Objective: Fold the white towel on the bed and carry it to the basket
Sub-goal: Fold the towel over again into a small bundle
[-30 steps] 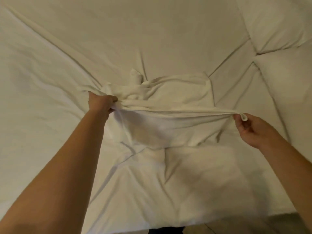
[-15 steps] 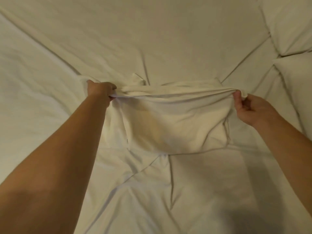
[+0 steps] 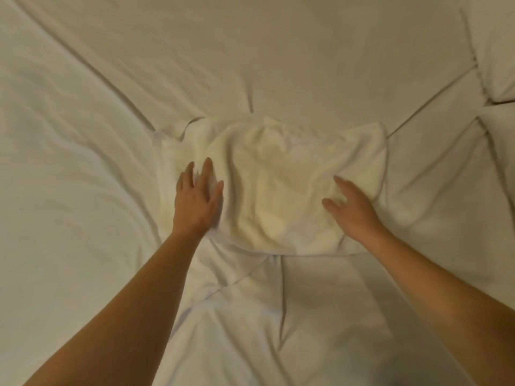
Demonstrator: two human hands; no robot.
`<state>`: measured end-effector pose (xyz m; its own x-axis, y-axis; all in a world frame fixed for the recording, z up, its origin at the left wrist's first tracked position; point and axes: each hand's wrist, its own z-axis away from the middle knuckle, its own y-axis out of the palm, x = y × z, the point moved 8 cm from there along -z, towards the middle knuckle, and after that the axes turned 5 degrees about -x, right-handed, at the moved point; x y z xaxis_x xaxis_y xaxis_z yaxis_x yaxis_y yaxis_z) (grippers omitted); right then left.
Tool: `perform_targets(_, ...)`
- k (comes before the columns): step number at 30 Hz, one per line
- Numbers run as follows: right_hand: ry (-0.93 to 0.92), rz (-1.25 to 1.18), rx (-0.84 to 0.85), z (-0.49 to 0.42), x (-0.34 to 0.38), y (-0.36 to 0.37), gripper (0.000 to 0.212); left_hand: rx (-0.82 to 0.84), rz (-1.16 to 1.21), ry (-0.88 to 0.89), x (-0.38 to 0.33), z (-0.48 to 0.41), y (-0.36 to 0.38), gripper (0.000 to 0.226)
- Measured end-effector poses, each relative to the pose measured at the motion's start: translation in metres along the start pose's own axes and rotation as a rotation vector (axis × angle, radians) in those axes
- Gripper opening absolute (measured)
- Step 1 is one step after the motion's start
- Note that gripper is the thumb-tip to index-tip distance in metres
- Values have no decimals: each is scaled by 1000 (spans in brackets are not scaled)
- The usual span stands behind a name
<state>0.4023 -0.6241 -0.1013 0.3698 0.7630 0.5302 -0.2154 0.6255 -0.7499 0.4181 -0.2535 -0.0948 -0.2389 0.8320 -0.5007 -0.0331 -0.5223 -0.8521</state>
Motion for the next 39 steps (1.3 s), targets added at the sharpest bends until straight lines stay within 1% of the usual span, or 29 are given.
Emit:
perform_targets(1, -28, 120, 32, 4, -7, 13, 74, 21, -66, 75, -2, 5, 9, 70)
perform_targets(3, -95, 381, 164, 9, -29, 46, 81, 81, -187, 88, 17, 20, 39, 74)
perform_targets(4, -109, 451, 174, 11, -35, 49, 83, 117, -225, 82, 25, 20, 47, 73)
perform_targets(6, -137, 477, 139, 10, -35, 44, 84, 136, -265, 67, 37, 16, 55, 73)
perform_targets(9, -167, 473, 99, 3, -29, 36, 82, 123, -227, 29, 37, 5, 55, 78)
perform_targets(12, -181, 480, 119, -2, -29, 37, 82, 129, -201, 1, 39, 1, 55, 82)
perform_targets(15, -183, 441, 159, -4, -28, 40, 80, 149, -176, -20, 40, 0, 51, 73)
perform_targets(18, -161, 336, 171, -5, -15, 39, 72, 174, -117, -101, 48, 3, 45, 64)
perform_targets(21, -123, 267, 145, -2, -16, 27, 67, 183, -140, -101, 48, 1, 35, 68)
perform_targets(24, -102, 219, 71, 4, -28, 4, 65, 82, -48, -151, 24, 4, 15, 70)
perform_targets(27, -28, 181, 11, 10, -46, -14, 63, 1, -96, -50, -17, 5, 4, 62)
perform_targets(30, 93, 85, -18, 14, -73, -25, 66, -18, -207, 94, -61, 0, 12, 62)
perform_targets(32, 188, 7, -15, 16, -90, -28, 68, 1, -267, 154, -85, -3, 27, 64)
perform_targets(35, 307, -93, -13, 19, -111, -29, 71, 78, -308, 197, -119, -6, 59, 65)
perform_targets(39, 391, -240, -39, 15, -133, -26, 78, 119, -303, 214, -166, -21, 96, 67)
